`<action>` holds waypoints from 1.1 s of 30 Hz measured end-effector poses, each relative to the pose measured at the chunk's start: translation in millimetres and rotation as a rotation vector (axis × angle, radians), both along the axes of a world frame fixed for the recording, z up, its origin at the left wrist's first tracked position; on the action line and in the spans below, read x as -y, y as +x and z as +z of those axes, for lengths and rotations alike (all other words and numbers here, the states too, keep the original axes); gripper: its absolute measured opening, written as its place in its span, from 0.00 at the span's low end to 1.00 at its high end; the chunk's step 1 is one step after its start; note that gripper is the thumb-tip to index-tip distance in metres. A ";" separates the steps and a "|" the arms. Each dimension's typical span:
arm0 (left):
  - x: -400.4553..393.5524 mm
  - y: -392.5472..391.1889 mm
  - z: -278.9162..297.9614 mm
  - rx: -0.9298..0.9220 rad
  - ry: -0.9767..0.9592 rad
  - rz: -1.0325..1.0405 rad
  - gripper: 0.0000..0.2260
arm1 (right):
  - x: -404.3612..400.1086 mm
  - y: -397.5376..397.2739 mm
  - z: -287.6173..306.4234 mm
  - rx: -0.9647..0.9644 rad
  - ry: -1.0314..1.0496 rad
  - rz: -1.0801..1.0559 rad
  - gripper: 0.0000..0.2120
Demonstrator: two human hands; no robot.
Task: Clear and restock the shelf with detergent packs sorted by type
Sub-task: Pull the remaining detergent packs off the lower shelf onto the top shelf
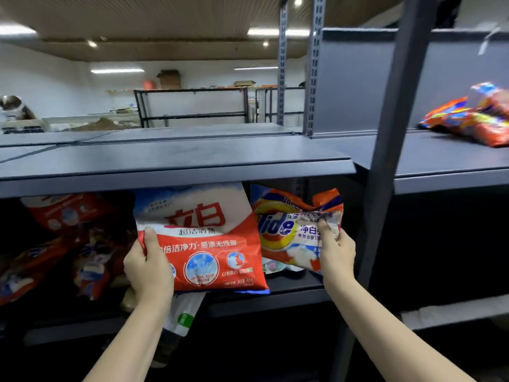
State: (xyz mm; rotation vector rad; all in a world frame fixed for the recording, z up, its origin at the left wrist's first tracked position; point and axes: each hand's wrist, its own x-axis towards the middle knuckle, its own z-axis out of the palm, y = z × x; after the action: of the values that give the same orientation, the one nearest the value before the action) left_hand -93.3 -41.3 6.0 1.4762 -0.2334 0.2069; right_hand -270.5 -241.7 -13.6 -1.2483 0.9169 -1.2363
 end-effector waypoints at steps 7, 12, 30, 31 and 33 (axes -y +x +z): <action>3.9 -59.1 1.6 0.005 0.015 -0.168 0.14 | -24.7 -75.0 9.6 0.017 -0.047 -0.149 0.10; 14.5 -107.8 6.3 0.043 0.019 -0.274 0.15 | -30.3 -138.0 15.2 0.037 -0.056 -0.301 0.13; 198.0 -291.2 85.0 0.114 -0.199 -0.379 0.19 | 111.1 -366.8 74.5 0.182 -0.220 -0.599 0.10; 215.7 -300.2 89.5 0.106 -0.213 -0.356 0.19 | 127.1 -381.0 78.7 0.175 -0.225 -0.611 0.11; 249.7 -322.2 100.0 0.106 -0.233 -0.320 0.20 | 158.3 -407.5 88.9 0.171 -0.237 -0.617 0.12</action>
State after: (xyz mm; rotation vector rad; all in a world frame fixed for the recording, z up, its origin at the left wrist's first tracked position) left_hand -415.5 -291.0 106.0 1.1793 -0.5097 0.0511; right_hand -678.0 -400.0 75.4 -1.0444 1.0922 -1.9538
